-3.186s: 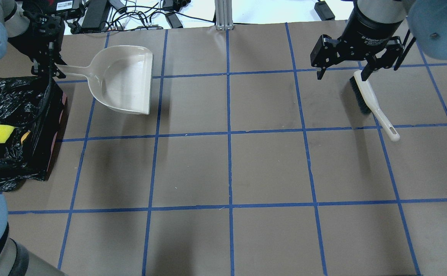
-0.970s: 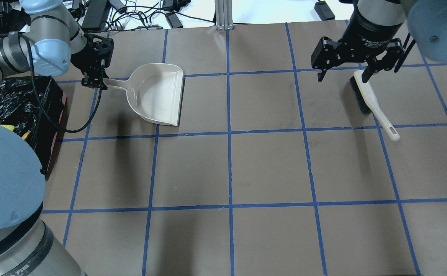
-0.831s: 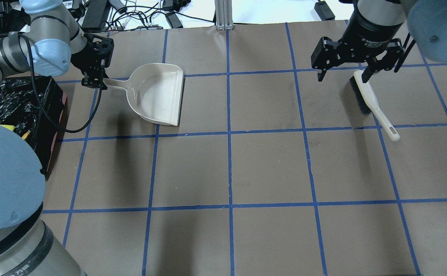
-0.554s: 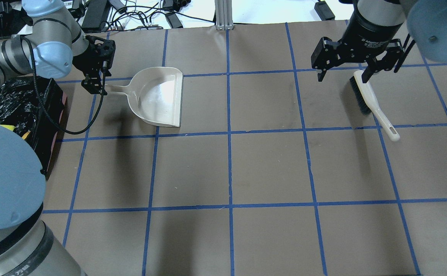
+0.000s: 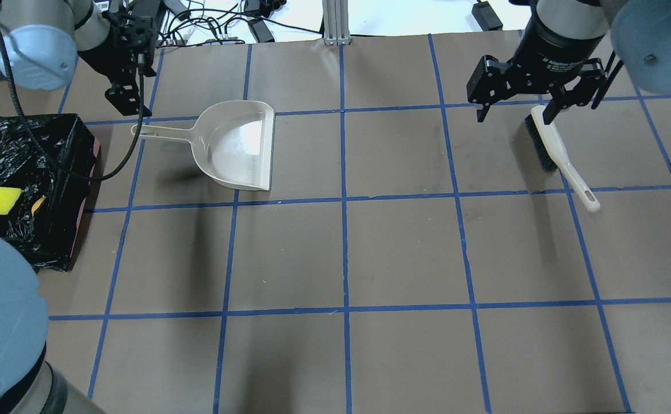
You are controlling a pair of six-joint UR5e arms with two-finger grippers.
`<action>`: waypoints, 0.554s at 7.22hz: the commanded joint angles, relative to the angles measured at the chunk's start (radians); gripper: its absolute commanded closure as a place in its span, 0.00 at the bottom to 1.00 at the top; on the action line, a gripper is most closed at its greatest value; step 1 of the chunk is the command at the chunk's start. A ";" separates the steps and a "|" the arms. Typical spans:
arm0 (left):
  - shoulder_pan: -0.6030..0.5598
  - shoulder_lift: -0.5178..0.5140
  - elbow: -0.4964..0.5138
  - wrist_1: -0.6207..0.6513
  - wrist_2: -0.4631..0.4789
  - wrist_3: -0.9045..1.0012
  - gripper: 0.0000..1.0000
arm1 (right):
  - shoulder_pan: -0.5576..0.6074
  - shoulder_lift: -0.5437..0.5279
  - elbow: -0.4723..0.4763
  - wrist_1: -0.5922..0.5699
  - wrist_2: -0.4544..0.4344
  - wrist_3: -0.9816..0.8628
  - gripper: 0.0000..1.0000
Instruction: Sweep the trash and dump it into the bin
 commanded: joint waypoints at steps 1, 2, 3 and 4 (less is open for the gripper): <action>-0.003 0.109 0.007 -0.133 -0.007 -0.165 0.00 | 0.000 -0.002 -0.001 0.006 0.003 -0.006 0.00; -0.019 0.164 0.003 -0.143 -0.025 -0.300 0.00 | 0.000 -0.004 -0.001 0.006 0.005 -0.006 0.00; -0.059 0.207 -0.007 -0.164 -0.019 -0.462 0.00 | 0.000 -0.011 -0.001 0.007 0.005 -0.018 0.00; -0.103 0.244 -0.008 -0.218 -0.013 -0.623 0.00 | 0.000 -0.014 -0.001 0.007 0.005 -0.020 0.00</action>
